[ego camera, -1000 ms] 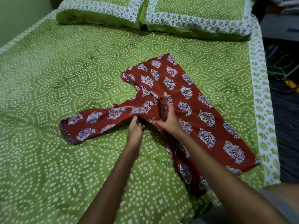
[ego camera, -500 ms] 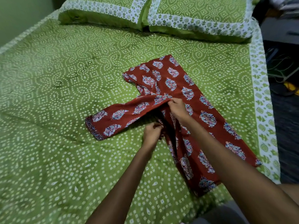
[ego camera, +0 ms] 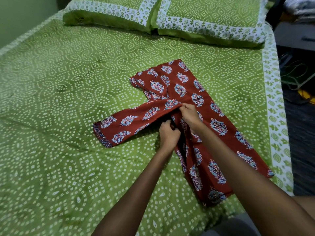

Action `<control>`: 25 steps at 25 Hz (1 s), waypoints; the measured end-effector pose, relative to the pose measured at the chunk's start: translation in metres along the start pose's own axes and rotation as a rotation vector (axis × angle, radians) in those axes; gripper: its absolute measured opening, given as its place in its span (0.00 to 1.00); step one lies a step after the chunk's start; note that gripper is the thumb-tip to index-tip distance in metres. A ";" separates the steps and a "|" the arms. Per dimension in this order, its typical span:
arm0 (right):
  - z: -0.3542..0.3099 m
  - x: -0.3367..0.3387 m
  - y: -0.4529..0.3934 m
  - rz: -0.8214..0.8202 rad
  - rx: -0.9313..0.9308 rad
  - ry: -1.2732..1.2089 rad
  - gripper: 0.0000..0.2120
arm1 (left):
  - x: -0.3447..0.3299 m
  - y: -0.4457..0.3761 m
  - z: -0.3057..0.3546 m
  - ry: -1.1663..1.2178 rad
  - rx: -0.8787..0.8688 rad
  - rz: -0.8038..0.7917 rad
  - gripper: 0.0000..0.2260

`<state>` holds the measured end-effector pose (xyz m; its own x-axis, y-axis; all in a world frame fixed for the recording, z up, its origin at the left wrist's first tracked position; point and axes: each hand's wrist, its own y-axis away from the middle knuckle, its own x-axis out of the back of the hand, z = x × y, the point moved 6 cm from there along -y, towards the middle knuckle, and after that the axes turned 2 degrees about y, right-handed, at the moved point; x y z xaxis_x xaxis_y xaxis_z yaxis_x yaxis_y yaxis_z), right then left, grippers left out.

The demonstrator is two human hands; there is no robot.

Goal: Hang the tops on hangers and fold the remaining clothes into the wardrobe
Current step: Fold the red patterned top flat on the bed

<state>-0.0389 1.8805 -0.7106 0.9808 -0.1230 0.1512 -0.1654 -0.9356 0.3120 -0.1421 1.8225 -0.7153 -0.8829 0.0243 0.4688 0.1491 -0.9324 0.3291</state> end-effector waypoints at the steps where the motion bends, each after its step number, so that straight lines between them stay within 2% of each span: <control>1: -0.001 0.002 -0.001 0.003 0.000 -0.005 0.13 | -0.003 -0.001 0.002 -0.041 0.028 -0.044 0.11; 4: -0.004 0.006 0.000 -0.013 0.004 -0.028 0.16 | -0.008 0.003 0.003 -0.091 0.203 -0.200 0.05; 6: -0.007 0.007 0.004 -0.028 0.010 -0.047 0.17 | -0.011 0.004 0.001 -0.115 0.224 -0.251 0.05; 8: -0.007 0.006 0.007 -0.036 0.005 -0.055 0.17 | -0.009 0.007 0.001 -0.149 0.190 -0.223 0.04; 10: -0.007 0.006 0.008 -0.042 0.003 -0.067 0.15 | -0.010 0.006 -0.002 -0.109 0.148 -0.104 0.05; 13: -0.005 0.006 0.009 -0.035 -0.007 -0.069 0.14 | -0.013 0.004 -0.002 -0.044 0.113 0.043 0.14; 15: -0.001 0.007 0.008 -0.039 -0.013 -0.065 0.14 | -0.019 0.003 0.002 -0.173 0.051 0.044 0.16; 18: 0.002 0.009 0.011 -0.038 -0.025 -0.088 0.15 | -0.024 -0.006 0.003 -0.529 -0.054 0.047 0.17; 20: 0.001 0.010 0.015 -0.034 -0.024 -0.103 0.14 | -0.025 -0.012 0.002 -0.530 -0.070 0.038 0.17; 23: 0.001 0.007 0.020 -0.043 -0.008 -0.107 0.11 | -0.019 -0.020 0.006 -0.357 -0.122 -0.002 0.19; 25: -0.001 0.002 0.022 -0.069 0.063 -0.065 0.09 | -0.018 -0.025 0.006 -0.440 -0.143 -0.109 0.20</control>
<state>-0.0405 1.8603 -0.7022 0.9946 -0.0769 0.0695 -0.0925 -0.9612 0.2597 -0.1271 1.8470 -0.7273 -0.6133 0.2462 0.7505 -0.0240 -0.9556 0.2938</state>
